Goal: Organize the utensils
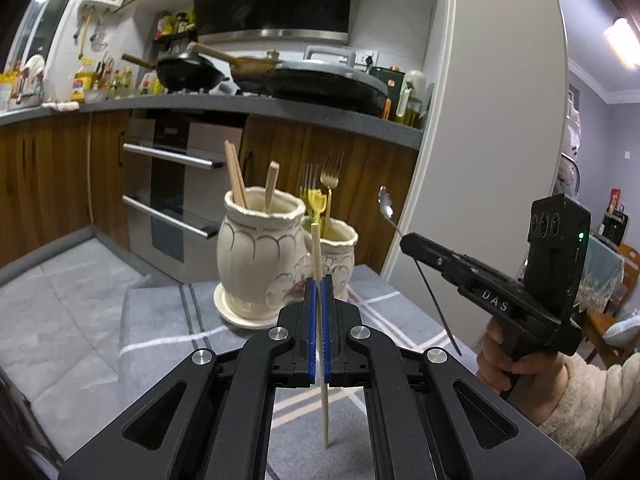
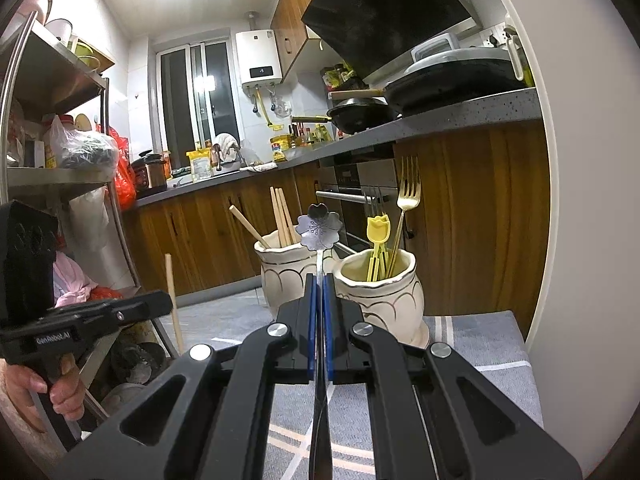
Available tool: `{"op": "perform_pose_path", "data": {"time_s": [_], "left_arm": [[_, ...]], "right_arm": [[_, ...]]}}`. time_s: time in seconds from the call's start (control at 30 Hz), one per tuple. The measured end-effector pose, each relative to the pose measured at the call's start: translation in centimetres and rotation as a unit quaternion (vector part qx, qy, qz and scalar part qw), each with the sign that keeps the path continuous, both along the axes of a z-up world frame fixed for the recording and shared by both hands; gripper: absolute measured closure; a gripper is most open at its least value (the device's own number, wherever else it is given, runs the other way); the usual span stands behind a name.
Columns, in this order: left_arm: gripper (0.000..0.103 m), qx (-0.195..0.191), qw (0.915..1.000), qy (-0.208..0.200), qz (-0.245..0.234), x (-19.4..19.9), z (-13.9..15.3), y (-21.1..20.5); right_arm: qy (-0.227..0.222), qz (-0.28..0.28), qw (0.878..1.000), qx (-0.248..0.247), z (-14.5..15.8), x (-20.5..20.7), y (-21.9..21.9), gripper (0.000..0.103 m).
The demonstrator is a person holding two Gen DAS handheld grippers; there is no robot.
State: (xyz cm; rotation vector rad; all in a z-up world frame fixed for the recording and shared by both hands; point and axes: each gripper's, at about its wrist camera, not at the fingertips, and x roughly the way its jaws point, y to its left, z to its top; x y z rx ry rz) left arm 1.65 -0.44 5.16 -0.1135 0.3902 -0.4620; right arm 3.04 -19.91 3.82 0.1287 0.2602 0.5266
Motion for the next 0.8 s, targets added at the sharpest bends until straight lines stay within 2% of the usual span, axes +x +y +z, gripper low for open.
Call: {"op": "perform_pose_path", "data": {"time_s": [0.1,0.2,0.27,0.37,0.43,0.47,0.5,0.6,0.7,0.8], "left_arm": [[0.103,-0.002,1.0,-0.008,0.001,-0.4,0.4,0.0],[0.103,0.011,0.9999,0.0,0.003,-0.1,0.3,-0.4],[0.103,0.025,0.9993,0.025,0.008,0.7,-0.5,-0.7],[0.103,0.07,0.9934,0.084,0.033,2.7,-2.7,-1.3],[0.089,0.081,0.987,0.128,0.055,4.0,-4.3,-1.0],[0.073,0.08,0.9841,0.146,0.061,4.6,-5.1,-0.8],[0.064,0.085,0.98,0.166,0.07,5.3,-6.0,-0.5],[0.054,0.108,0.9683,0.206,0.09,6.8,-8.3,-0.4],[0.052,0.112,0.9618,0.231,0.096,7.8,-9.9,-0.3],[0.052,0.129,0.9591,0.232,0.099,8.2,-10.5,-0.9]], "right_arm": [[-0.001,-0.001,1.0,0.001,0.0,-0.2,-0.2,0.1],[0.0,-0.004,1.0,0.001,0.0,-0.3,-0.4,0.1],[0.001,-0.005,1.0,0.002,0.1,-0.3,-0.5,0.1],[0.003,-0.004,1.0,0.005,0.2,-0.4,-0.6,0.1],[0.005,-0.002,1.0,0.004,0.2,-0.4,-0.6,0.1],[0.006,-0.001,1.0,0.003,0.2,-0.4,-0.7,0.1],[0.006,-0.001,1.0,0.003,0.2,-0.4,-0.6,0.1],[0.007,-0.001,1.0,0.005,0.2,-0.4,-0.7,0.1],[0.009,-0.001,1.0,0.008,0.2,-0.5,-0.8,0.1],[0.008,0.0,1.0,0.009,0.2,-0.6,-0.9,0.1]]}}
